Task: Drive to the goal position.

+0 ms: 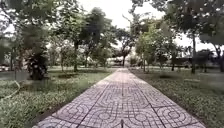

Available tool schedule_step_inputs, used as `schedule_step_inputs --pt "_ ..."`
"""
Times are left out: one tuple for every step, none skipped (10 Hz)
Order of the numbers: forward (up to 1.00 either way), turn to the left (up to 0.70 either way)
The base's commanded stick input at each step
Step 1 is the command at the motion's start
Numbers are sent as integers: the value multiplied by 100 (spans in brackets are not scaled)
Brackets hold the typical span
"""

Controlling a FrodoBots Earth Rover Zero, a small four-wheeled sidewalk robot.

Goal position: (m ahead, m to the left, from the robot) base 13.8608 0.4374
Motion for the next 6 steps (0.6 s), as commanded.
schedule_step_inputs --pt "0 0" --pt "0 0" --pt "0 0" --pt "0 0" --pt "0 0" --pt "0 0"
